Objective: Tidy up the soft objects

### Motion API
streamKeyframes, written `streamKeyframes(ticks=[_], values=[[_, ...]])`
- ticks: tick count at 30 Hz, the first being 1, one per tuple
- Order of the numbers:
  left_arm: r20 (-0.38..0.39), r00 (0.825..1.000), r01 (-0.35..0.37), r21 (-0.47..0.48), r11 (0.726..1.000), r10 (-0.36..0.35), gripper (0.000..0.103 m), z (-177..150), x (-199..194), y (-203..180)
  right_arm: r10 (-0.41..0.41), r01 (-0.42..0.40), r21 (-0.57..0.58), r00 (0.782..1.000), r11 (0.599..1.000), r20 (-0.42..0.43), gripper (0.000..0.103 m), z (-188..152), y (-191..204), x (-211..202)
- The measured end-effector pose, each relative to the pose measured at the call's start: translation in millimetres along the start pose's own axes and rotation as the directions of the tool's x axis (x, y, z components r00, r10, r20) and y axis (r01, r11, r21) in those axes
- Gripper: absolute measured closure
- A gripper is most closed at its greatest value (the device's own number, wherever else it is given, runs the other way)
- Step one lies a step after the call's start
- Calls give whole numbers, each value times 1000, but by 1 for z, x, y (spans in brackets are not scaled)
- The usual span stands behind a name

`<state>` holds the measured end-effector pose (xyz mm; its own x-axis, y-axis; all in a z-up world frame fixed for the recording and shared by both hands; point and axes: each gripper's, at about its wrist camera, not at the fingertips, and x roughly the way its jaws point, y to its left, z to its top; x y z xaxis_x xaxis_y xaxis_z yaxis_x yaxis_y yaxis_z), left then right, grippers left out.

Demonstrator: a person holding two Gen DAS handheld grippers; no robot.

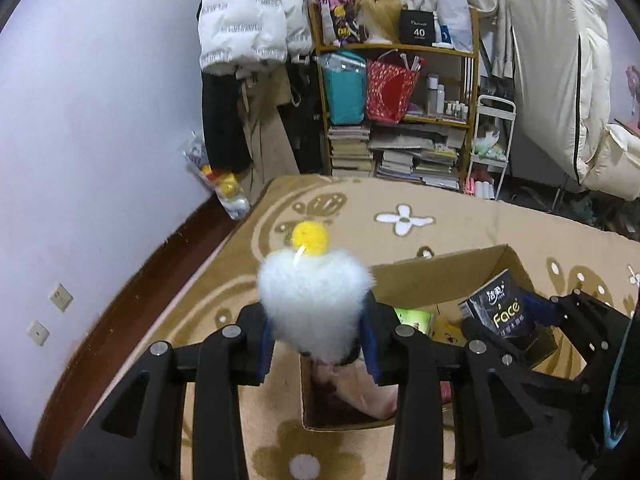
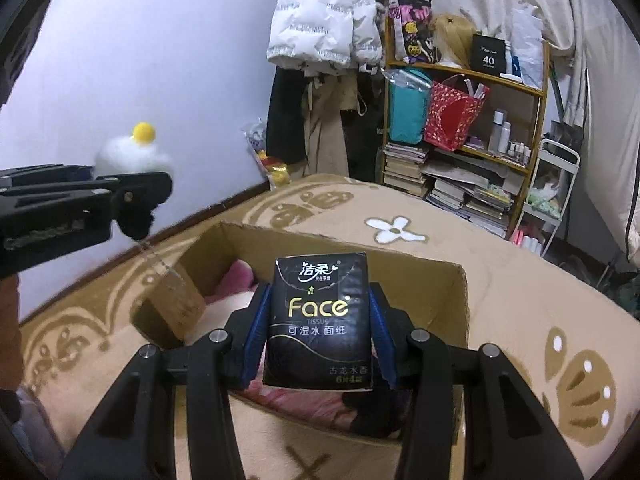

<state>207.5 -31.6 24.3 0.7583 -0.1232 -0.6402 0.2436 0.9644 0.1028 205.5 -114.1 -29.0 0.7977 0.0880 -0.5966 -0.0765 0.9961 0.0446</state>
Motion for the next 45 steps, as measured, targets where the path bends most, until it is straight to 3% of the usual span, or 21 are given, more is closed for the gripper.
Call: streamKeyframes(ticks=[3, 5, 6, 7, 10, 13, 16, 30, 37, 45], values=[[-31, 999, -13, 6, 1000, 13, 67, -6, 11, 0, 10, -10, 9, 1000, 1000, -17, 53, -2, -5, 8], [-49, 999, -20, 5, 1000, 20, 60, -10, 18, 2, 30, -30, 34, 999, 999, -16, 43, -2, -9, 9], [-56, 998, -22, 2, 1000, 22, 51, -12, 20, 2, 40, -39, 44, 999, 998, -14, 30, -2, -10, 9], [-58, 998, -29, -1, 1000, 29, 43, -13, 21, 2, 51, -50, 51, 999, 997, -9, 25, -2, -11, 8], [-41, 998, -54, 18, 998, 55, 31, -15, 22, -1, 39, -39, 36, 999, 999, -9, 23, -2, -11, 6], [-48, 997, -66, 9, 998, 66, 14, -19, 22, -2, 25, -25, 43, 1000, 999, -5, 4, -4, -13, 1], [-35, 996, -88, -28, 996, 87, 2, -19, 15, 3, 26, -27, 50, 999, 998, 21, 0, -5, -13, -10], [46, 992, -120, -27, 992, 121, 0, -17, -40, 12, -3, -1, 96, 999, 995, 46, 0, 4, -19, -51], [120, 981, -158, 10, 987, 155, 0, -22, -86, 12, -10, -1, 101, 994, 995, 107, 0, 17, -18, -92], [186, 964, -190, -18, 982, 190, 0, -28, -139, 23, -7, -9, 93, 985, 996, 171, 0, 23, -8, -137]])
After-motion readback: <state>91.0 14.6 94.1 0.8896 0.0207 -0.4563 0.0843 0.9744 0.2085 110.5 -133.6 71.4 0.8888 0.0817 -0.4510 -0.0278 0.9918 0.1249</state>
